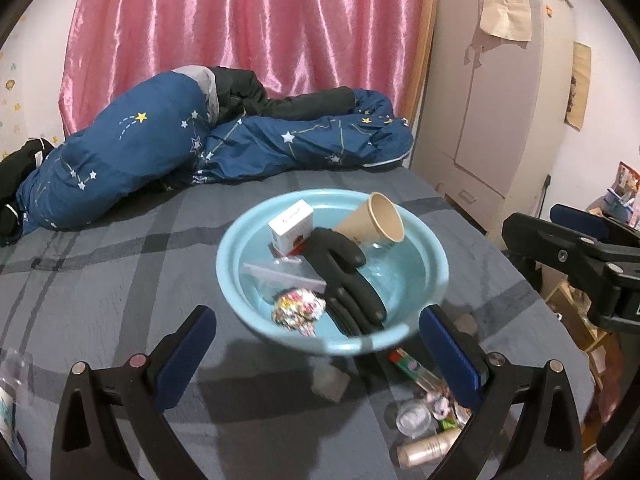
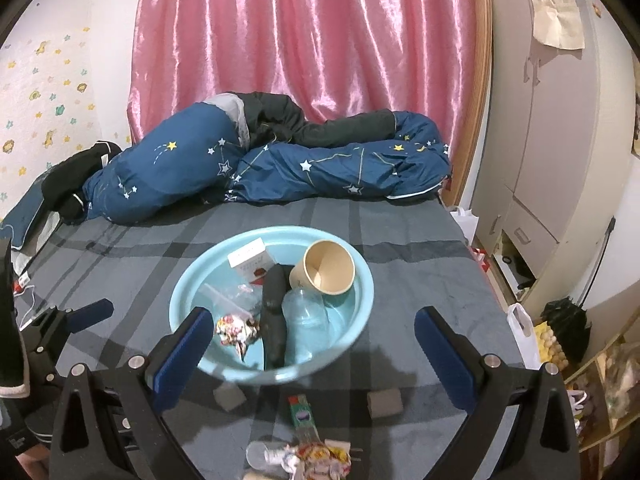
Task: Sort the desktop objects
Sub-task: 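Withdraw both open tools from the basin toward the remaining items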
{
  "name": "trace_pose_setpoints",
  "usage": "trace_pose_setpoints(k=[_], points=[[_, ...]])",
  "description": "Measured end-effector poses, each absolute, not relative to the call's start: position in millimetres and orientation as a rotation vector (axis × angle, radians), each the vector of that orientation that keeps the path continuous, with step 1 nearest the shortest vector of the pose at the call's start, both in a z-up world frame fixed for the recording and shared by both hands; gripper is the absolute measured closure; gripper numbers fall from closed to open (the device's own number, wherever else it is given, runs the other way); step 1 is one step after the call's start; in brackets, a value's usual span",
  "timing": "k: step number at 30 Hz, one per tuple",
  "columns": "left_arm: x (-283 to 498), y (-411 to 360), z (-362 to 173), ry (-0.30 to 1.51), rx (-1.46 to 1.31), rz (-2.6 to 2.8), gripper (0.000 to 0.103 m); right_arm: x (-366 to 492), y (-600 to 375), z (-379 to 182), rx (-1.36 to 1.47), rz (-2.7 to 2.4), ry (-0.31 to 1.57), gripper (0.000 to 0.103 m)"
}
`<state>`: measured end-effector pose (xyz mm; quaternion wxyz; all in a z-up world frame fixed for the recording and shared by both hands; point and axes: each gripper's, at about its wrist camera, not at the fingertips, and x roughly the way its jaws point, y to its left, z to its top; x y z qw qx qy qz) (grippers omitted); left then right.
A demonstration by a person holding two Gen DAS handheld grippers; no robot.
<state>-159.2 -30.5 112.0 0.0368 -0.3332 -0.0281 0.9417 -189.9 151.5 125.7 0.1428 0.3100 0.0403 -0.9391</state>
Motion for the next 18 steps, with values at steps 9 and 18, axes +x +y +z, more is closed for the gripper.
trace_pose_setpoints(k=[9,18], points=[[-132,-15,83,-0.07,-1.066,2.848,0.0,-162,164,106,0.908,-2.706,0.134,0.0],[-106,-3,56,-0.087,-1.047,2.818,0.0,-141,173,75,0.918,-2.709,0.159,0.0]])
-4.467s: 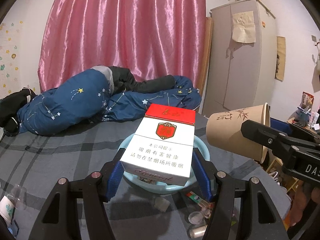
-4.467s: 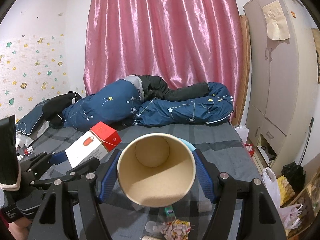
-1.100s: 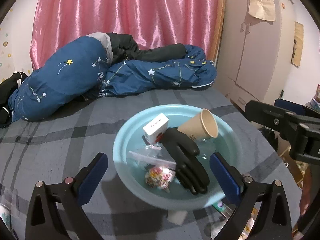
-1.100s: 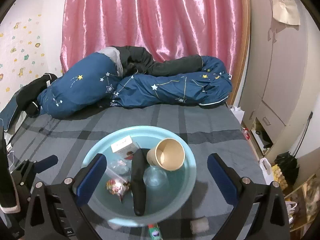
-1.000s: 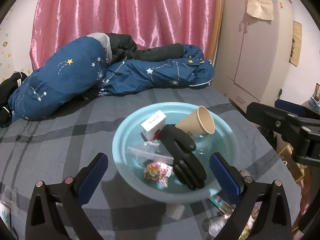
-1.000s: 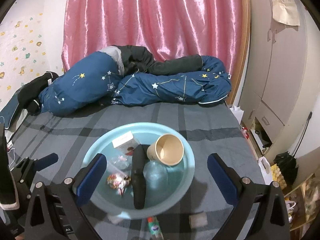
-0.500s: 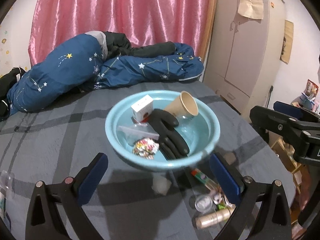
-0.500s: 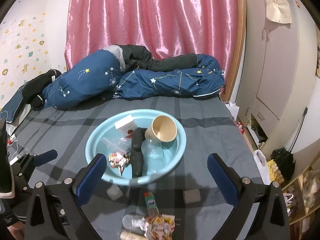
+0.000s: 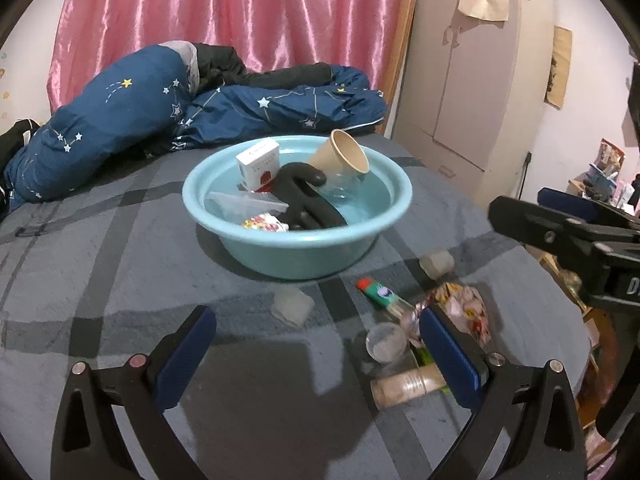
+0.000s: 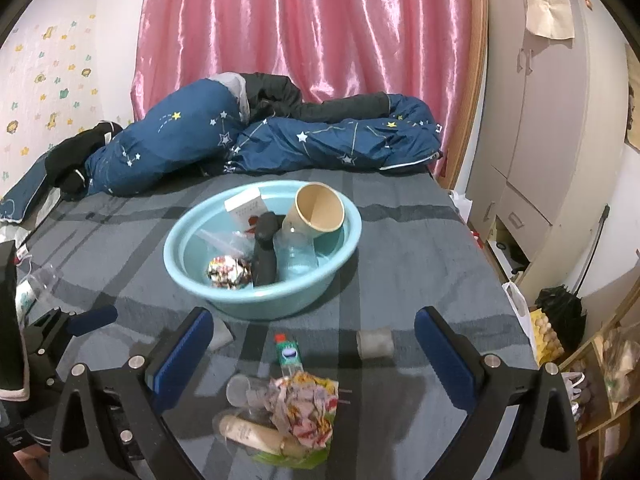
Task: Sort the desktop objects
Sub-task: 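Withdraw both open tools from the basin toward the remaining items, then grasp the crumpled snack wrapper with the right tool while the left tool grasps the clear plastic cup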
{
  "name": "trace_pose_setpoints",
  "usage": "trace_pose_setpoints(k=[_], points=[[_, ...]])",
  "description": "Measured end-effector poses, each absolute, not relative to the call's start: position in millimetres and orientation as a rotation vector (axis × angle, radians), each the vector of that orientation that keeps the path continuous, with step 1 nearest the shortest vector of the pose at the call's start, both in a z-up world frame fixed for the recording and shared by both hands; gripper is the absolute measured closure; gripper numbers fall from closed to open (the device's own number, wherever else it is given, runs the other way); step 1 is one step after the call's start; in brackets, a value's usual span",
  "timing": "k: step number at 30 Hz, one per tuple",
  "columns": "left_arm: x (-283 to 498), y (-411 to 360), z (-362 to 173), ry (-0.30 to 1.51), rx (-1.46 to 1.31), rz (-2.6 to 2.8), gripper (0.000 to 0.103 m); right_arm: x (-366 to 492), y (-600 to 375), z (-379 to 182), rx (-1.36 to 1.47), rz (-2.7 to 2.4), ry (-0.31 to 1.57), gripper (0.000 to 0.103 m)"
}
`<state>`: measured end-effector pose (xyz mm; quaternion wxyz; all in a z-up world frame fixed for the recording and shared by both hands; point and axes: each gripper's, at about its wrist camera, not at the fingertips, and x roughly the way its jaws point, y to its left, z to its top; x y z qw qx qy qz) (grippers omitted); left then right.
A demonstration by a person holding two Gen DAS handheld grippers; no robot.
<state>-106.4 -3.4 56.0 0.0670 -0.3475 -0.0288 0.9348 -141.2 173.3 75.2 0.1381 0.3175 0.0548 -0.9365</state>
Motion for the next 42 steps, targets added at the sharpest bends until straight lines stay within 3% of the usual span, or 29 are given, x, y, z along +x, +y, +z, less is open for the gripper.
trace_pose_setpoints(k=[24,28,36,37,38,39,42], points=[[-81,32,-10,-0.08,-1.08,2.726,0.0,-131,184,-11,1.013,-2.718,0.137,0.001],[-83,33,-12,-0.077,-1.085,2.718,0.0,-136,187,-17,1.043,-2.706,0.126,0.005],[-85,33,-17,-0.088,-1.111,2.707,0.0,-140,183,-23,1.085,-2.661,0.117,0.022],[-85,34,-17,-0.088,-1.113,2.703,0.0,-140,182,-24,1.087,-2.658,0.119,0.029],[-86,34,-18,-0.089,-1.114,2.7,0.0,-140,181,-25,1.086,-2.653,0.122,0.052],[-86,34,-18,-0.092,-1.114,2.698,0.0,-139,181,-25,1.091,-2.64,0.125,0.062],[-87,34,-19,-0.102,-1.121,2.689,0.0,-135,183,-21,1.059,-2.644,0.104,0.063]])
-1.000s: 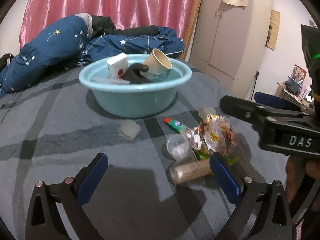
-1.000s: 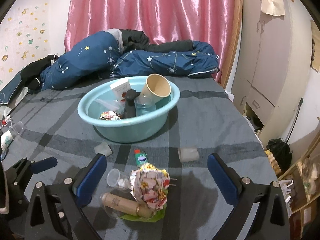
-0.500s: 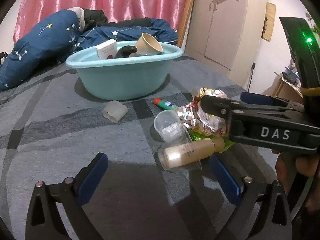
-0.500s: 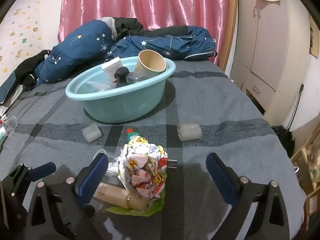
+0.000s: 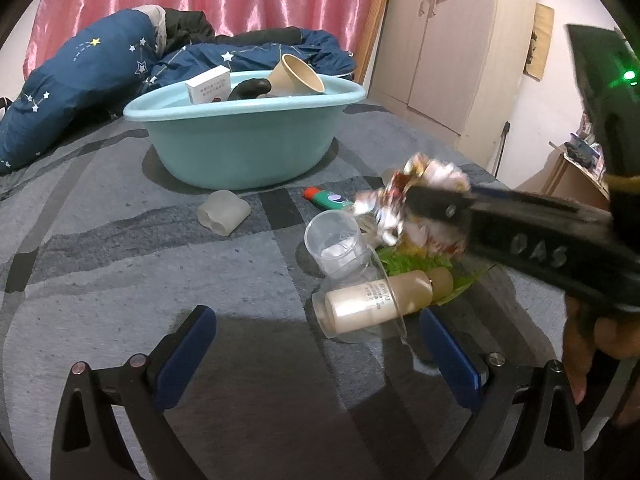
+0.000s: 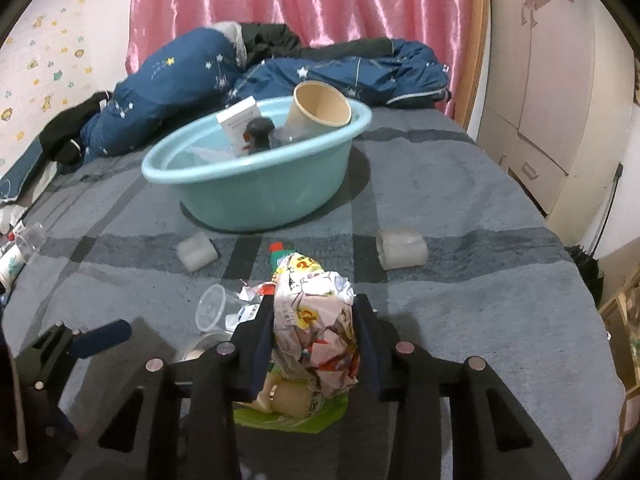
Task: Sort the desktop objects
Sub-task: 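Grasp the crumpled snack wrapper with the right tool while the left tool grasps the clear plastic cup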
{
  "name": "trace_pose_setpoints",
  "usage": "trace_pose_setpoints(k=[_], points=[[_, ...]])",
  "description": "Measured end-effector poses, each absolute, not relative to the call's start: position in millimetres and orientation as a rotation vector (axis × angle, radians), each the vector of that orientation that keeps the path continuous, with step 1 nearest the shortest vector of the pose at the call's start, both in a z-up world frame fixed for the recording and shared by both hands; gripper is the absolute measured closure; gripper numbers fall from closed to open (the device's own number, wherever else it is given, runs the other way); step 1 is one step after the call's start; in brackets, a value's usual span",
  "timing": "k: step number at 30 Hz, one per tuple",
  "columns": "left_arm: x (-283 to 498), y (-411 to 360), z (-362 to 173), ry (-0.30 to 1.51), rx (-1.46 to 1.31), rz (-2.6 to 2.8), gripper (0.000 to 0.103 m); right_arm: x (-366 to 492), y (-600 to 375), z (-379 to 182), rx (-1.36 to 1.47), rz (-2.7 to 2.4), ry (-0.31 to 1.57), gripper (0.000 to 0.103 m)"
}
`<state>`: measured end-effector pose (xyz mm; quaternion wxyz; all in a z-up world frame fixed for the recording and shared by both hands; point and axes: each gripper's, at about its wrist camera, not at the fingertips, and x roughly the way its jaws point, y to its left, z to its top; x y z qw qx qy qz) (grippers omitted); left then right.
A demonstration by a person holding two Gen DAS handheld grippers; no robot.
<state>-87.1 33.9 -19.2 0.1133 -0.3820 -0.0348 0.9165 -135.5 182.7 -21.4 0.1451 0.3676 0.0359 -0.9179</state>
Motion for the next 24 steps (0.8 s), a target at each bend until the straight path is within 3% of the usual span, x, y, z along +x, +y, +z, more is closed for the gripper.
trace_pose_setpoints(k=[19,24], points=[[-96,27,-25,-0.284,-1.172,2.621,0.0,-129,193,-4,0.999,-2.709,0.108,0.063],[-100,29,-27,-0.328,-1.191,2.586,0.01,-128,196,-1,0.989,-2.723,0.108,0.063]])
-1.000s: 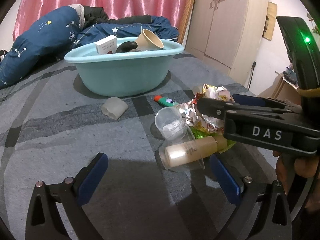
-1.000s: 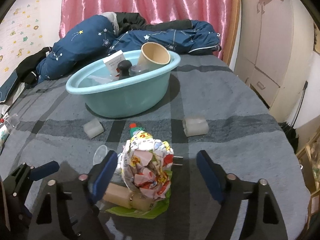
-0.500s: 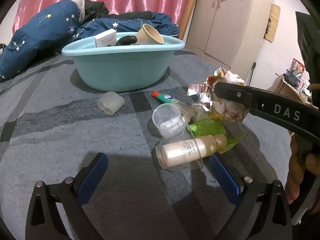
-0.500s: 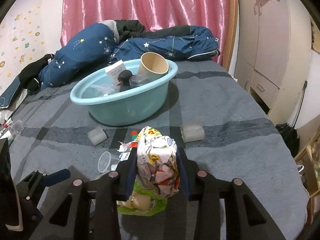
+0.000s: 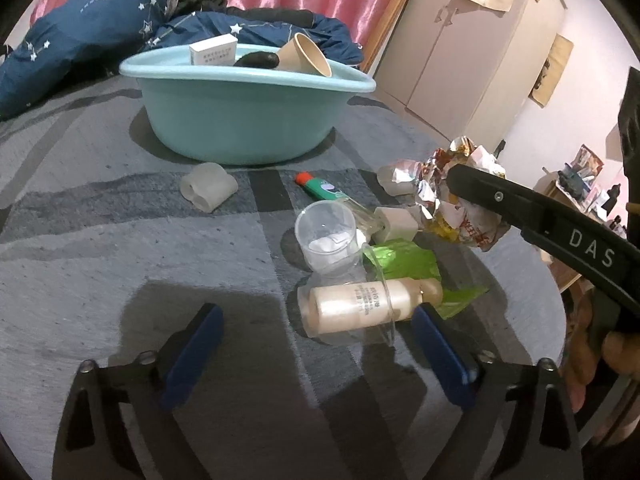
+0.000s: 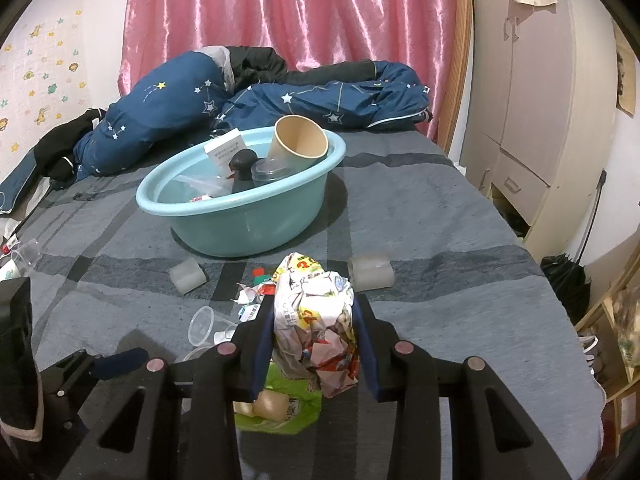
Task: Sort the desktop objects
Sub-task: 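Grasp the crumpled snack wrapper with the right tool while the left tool grasps the clear plastic cup, then carry the clear cup with the left tool over the basin while the right tool carries the wrapper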
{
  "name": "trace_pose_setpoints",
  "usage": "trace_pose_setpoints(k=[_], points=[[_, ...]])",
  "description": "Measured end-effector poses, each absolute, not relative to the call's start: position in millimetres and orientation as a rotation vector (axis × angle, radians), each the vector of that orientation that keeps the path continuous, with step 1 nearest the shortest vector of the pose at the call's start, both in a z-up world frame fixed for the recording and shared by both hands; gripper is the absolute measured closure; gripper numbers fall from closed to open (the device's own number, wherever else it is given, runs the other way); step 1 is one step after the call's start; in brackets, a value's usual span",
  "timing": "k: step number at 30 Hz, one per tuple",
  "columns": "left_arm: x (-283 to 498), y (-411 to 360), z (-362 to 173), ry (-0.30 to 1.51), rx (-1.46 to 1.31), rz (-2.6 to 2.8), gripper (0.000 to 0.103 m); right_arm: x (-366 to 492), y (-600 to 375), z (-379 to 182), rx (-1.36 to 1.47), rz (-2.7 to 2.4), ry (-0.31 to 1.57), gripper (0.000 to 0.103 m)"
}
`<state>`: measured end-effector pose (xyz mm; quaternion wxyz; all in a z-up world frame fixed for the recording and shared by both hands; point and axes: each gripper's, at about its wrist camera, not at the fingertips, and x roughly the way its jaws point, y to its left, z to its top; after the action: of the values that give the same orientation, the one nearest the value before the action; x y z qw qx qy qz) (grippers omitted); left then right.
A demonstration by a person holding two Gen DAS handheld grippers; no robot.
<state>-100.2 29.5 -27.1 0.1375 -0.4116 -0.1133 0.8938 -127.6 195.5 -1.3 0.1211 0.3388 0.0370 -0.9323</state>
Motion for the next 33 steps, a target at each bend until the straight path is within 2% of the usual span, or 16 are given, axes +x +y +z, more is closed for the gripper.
trace_pose_setpoints(k=[8,10,17,20,33], points=[[-103,39,-29,-0.345,-1.215,2.515,0.042,-125,200,2,0.982,-2.733,0.108,0.063],[-104,40,-28,-0.369,-1.203,2.496,0.054,-124,200,2,0.981,-2.734,0.113,0.063],[-99,41,-23,-0.341,-1.191,2.528,0.054,-119,201,7,0.968,-2.743,0.113,0.063],[-94,45,-17,-0.239,-1.176,2.584,0.054,-116,201,10,0.962,-2.743,0.115,0.063],[-80,25,-2,-0.186,-1.129,2.671,0.055,-103,195,20,0.935,-2.742,0.13,0.063]])
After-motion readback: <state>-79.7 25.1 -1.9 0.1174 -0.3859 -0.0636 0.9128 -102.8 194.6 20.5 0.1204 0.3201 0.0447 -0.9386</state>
